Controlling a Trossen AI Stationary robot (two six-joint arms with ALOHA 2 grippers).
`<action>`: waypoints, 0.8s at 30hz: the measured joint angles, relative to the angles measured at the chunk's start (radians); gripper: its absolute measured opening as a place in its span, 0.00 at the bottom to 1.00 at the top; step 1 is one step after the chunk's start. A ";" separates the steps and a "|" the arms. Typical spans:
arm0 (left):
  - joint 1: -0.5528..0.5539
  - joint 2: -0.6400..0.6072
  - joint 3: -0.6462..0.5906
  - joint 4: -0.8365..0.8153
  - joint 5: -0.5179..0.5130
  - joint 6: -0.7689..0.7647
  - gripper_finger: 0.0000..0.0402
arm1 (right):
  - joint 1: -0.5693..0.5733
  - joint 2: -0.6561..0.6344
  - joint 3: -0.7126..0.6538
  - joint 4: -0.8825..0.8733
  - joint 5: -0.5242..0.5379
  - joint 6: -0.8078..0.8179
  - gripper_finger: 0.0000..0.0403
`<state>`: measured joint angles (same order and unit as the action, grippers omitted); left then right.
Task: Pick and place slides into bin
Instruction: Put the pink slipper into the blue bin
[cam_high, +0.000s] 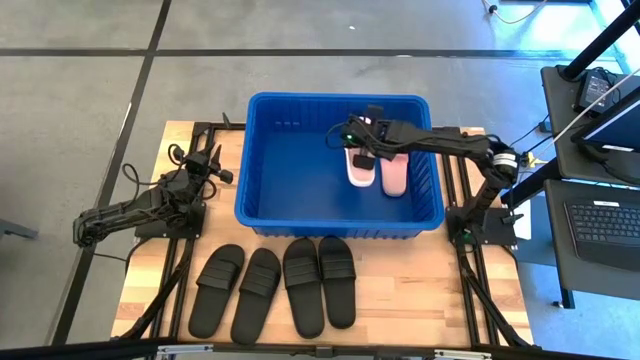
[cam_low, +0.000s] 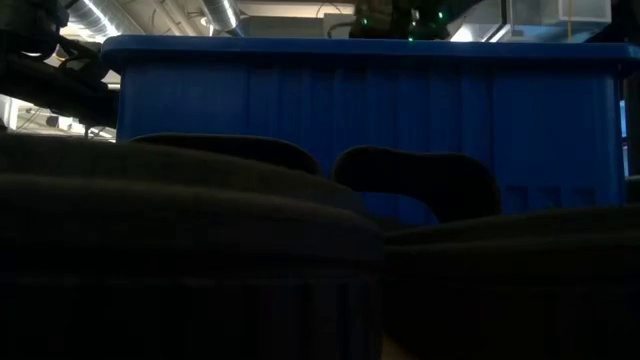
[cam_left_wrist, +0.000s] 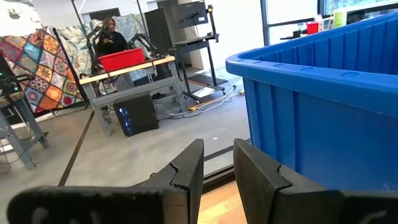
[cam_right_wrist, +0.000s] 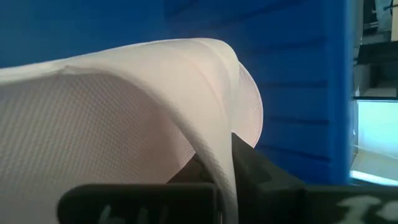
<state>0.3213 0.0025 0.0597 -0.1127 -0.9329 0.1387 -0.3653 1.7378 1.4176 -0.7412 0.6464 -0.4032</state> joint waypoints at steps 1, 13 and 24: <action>0.000 0.000 0.000 0.000 0.000 0.000 0.21 | -0.007 0.000 -0.020 0.018 -0.001 -0.006 0.03; 0.000 0.000 0.000 0.000 0.000 0.000 0.21 | -0.075 0.000 -0.226 0.244 -0.004 -0.055 0.03; 0.000 0.000 0.000 0.000 -0.001 0.000 0.21 | -0.113 0.000 -0.297 0.375 -0.025 -0.114 0.03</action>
<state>0.3211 0.0025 0.0597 -0.1127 -0.9337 0.1386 -0.4782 1.7378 1.1204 -0.3660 0.6215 -0.5170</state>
